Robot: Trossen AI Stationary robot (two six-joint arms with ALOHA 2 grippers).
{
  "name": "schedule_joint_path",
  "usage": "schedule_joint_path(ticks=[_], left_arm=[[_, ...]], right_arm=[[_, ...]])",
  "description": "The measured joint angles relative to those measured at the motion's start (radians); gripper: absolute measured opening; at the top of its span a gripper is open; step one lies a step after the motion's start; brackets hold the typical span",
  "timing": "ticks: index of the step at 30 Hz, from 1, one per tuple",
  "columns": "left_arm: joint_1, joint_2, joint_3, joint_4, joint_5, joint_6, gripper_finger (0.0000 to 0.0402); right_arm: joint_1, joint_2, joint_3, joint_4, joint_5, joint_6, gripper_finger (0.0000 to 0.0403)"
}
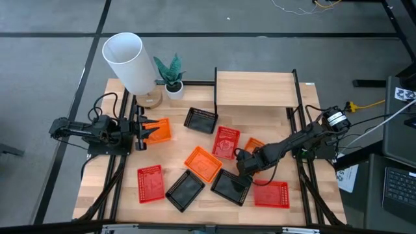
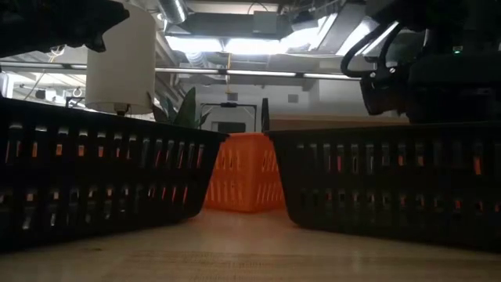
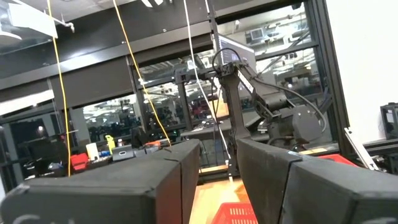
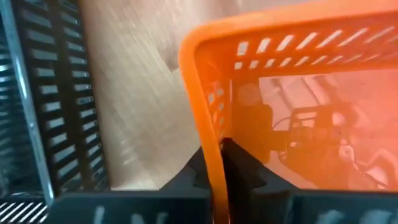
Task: Stack baskets on shelf by color
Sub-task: Put the right orange basket on the shelf
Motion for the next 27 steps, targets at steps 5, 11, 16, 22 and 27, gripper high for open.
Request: schedule_joint_path(ticks=[5, 11, 16, 22, 27], left_arm=[[0.0, 0.0, 0.0, 0.0, 0.0, 0.0, 0.0105], [0.0, 0.0, 0.0, 0.0, 0.0, 0.0, 0.0104], [0.0, 0.0, 0.0, 0.0, 0.0, 0.0, 0.0104], [0.0, 0.0, 0.0, 0.0, 0.0, 0.0, 0.0105], [0.0, 0.0, 0.0, 0.0, 0.0, 0.0, 0.0103]], right_arm=[[-0.003, 0.001, 0.054, -0.13, 0.018, -0.012, 0.0003], [-0.003, 0.003, 0.244, -0.394, 0.048, -0.105, 0.0001], [-0.002, 0.003, 0.416, -0.551, 0.148, -0.178, 0.0001], [-0.003, 0.003, 0.556, -0.635, 0.346, -0.308, 0.0], [-0.028, 0.002, 0.635, -0.659, 0.555, -0.503, 0.0]])
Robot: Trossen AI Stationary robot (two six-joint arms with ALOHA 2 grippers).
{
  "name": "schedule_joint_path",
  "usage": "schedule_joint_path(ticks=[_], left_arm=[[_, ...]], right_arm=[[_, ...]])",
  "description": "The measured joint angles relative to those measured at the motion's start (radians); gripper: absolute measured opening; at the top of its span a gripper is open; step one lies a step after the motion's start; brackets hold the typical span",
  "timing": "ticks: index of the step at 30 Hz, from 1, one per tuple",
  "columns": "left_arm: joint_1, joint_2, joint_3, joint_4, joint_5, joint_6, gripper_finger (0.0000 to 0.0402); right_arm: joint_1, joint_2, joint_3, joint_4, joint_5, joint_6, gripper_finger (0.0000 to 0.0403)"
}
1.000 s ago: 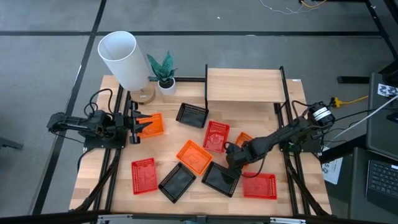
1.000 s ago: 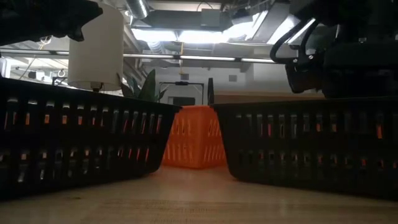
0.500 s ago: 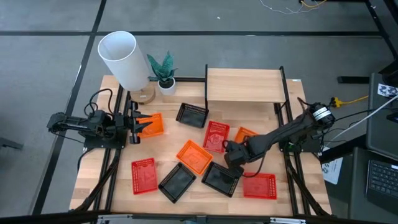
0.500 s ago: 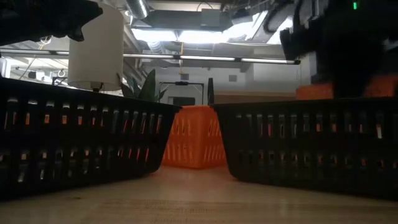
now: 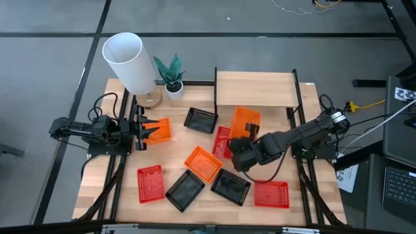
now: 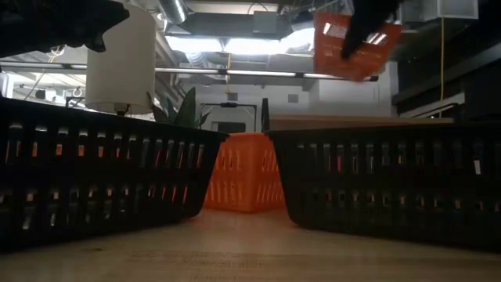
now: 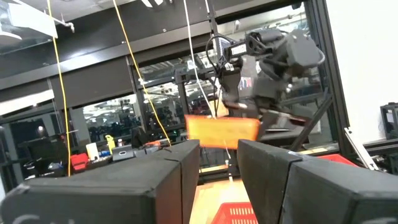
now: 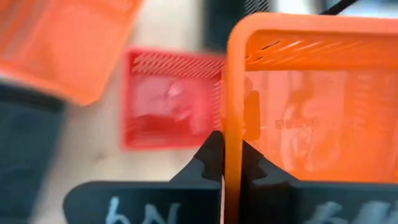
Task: Stack baskets on shelf by color
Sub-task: Put the right orange basket on the shelf
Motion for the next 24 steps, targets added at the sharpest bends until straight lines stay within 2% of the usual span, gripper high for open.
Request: schedule_joint_path(ticks=[4, 9, 11, 14, 19, 24], left_arm=[[0.0, 0.0, 0.0, 0.0, 0.0, 0.0, 0.0105], [0.0, 0.0, 0.0, 0.0, 0.0, 0.0, 0.0103], [0.0, 0.0, 0.0, 0.0, 0.0, 0.0, 0.0103], [0.0, 0.0, 0.0, 0.0, 0.0, 0.0, 0.0105], [0.0, 0.0, 0.0, 0.0, 0.0, 0.0, 0.0103], [0.0, 0.0, 0.0, 0.0, 0.0, 0.0, 0.0105]], right_arm=[[-0.056, -0.001, 0.055, -0.011, 0.097, -0.164, 0.0], [-0.175, -0.001, 0.121, -0.027, 0.12, -0.353, 0.0], [-0.233, -0.001, 0.14, -0.025, 0.099, -0.434, 0.0], [-0.335, -0.001, 0.148, -0.013, 0.015, -0.553, 0.0], [-0.512, -0.001, 0.116, 0.031, -0.229, -0.741, 0.0], [-0.65, 0.0, 0.083, 0.127, -0.388, -0.839, 0.0]])
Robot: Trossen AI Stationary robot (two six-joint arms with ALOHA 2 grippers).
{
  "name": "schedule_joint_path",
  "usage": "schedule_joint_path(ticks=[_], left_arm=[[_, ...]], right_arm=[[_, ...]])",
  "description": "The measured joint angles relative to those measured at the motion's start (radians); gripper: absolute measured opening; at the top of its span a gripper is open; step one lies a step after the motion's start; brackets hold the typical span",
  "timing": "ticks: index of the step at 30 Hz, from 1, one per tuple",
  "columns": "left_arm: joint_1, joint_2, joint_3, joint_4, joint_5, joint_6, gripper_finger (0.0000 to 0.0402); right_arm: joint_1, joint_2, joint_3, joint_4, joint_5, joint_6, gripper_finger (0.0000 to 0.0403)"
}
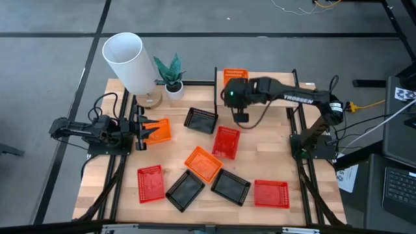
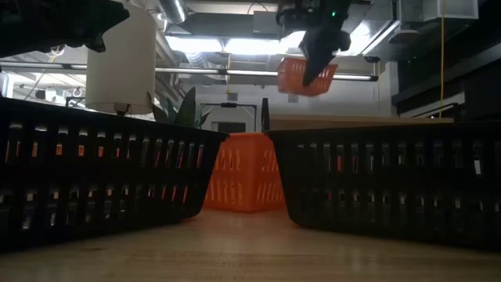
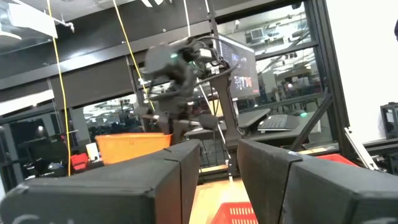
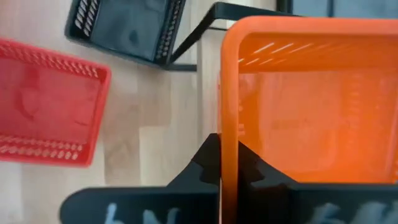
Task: Stack baskets on shelf by color
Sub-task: Put the right orange basket on the shelf, then put the top red basket on the shelf
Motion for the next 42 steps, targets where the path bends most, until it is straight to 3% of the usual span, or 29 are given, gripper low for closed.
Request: schedule_joint_path(ticks=[3, 6, 21, 35, 42], left_arm=[[0.0, 0.0, 0.0, 0.0, 0.0, 0.0, 0.0104], [0.0, 0.0, 0.0, 0.0, 0.0, 0.0, 0.0103], [0.0, 0.0, 0.0, 0.0, 0.0, 0.0, 0.0105], [0.0, 0.0, 0.0, 0.0, 0.0, 0.0, 0.0103], [0.0, 0.0, 0.0, 0.0, 0.0, 0.0, 0.0103]], right_arm=[[-0.056, 0.0, -0.022, 0.041, -0.117, -0.023, 0.0], [-0.084, 0.0, -0.039, 0.08, -0.166, -0.025, 0.0], [-0.097, 0.0, -0.123, 0.192, -0.163, -0.052, 0.002], [-0.104, 0.0, -0.092, 0.169, -0.13, -0.045, 0.0124], [-0.071, 0.0, 0.004, 0.116, -0.13, -0.003, 0.014]])
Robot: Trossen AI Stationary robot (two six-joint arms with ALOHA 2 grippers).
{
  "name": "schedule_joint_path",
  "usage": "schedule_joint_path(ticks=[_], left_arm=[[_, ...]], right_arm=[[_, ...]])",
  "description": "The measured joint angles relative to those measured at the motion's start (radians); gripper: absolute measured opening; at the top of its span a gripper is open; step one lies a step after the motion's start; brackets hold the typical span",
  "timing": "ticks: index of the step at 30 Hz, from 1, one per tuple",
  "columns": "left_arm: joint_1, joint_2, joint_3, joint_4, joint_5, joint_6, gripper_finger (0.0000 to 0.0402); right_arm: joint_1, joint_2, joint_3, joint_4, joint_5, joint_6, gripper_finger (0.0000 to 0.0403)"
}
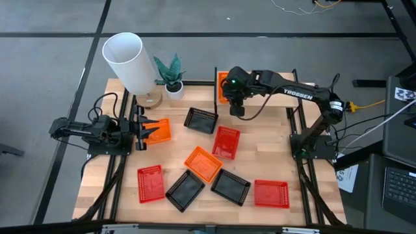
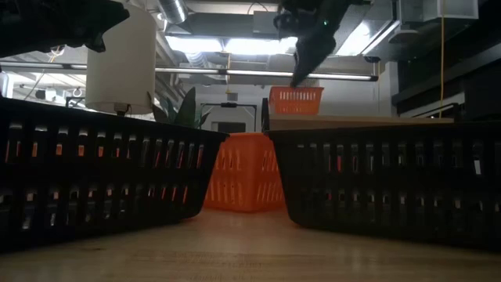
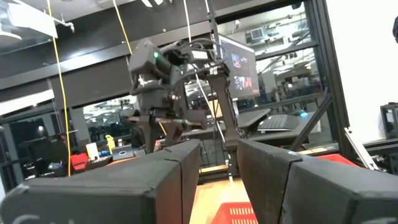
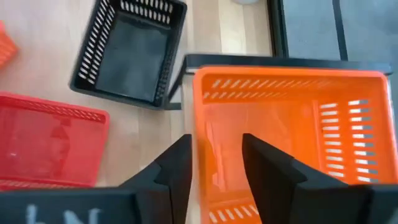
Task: Stack baskets on shelf by color
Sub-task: Put the top red basket on the shelf
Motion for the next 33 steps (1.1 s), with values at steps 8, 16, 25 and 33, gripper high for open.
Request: schedule_joint_path(ticks=[8, 16, 25, 33], left_arm=[[0.0, 0.0, 0.0, 0.0, 0.0, 0.0, 0.0104], [0.0, 0.0, 0.0, 0.0, 0.0, 0.0, 0.0105], [0.0, 0.0, 0.0, 0.0, 0.0, 0.0, 0.0105], [0.0, 0.0, 0.0, 0.0, 0.0, 0.0, 0.0105]], right_arm=[[0.079, -0.001, 0.107, -0.184, -0.139, 0.278, 0.0141], [0.291, -0.001, -0.041, -0.039, -0.282, 0.38, 0.0141], [0.476, 0.0, -0.359, 0.291, -0.098, 0.539, 0.0141], [0.518, 0.0, -0.541, 0.461, -0.094, 0.643, 0.0141]])
